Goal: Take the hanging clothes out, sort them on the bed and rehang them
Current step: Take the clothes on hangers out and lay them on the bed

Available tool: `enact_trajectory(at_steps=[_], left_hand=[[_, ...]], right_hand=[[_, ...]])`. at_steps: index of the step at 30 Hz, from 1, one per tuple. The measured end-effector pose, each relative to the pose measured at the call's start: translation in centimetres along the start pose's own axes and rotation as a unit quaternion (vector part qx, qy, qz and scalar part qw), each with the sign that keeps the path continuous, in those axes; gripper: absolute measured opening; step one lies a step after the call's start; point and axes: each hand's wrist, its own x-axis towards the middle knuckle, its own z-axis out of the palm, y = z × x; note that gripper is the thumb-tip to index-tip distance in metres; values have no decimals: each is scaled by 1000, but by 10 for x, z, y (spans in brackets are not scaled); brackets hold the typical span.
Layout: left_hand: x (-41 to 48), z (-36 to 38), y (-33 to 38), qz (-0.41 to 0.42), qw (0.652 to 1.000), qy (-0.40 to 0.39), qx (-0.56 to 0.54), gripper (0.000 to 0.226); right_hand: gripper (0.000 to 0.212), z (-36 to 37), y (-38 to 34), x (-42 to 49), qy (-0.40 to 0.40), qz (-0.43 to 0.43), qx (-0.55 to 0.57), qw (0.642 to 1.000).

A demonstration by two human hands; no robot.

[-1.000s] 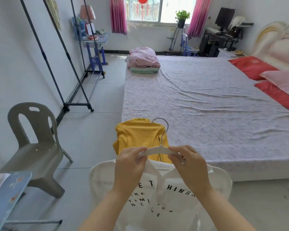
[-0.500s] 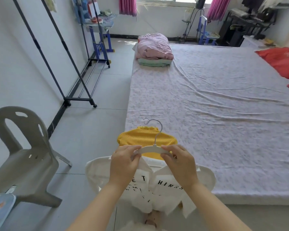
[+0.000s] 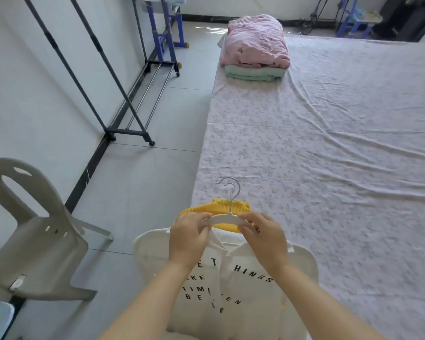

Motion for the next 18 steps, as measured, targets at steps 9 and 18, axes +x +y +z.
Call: enact_trajectory(at_steps=[9, 18], left_hand=[[50, 17, -35, 8, 984, -151, 91, 50], [60, 2, -56, -2, 966, -240, 96, 46]], right_hand=[[41, 29, 21, 55, -70, 128, -138, 980], [37, 42, 17, 3, -66, 203, -146, 966]])
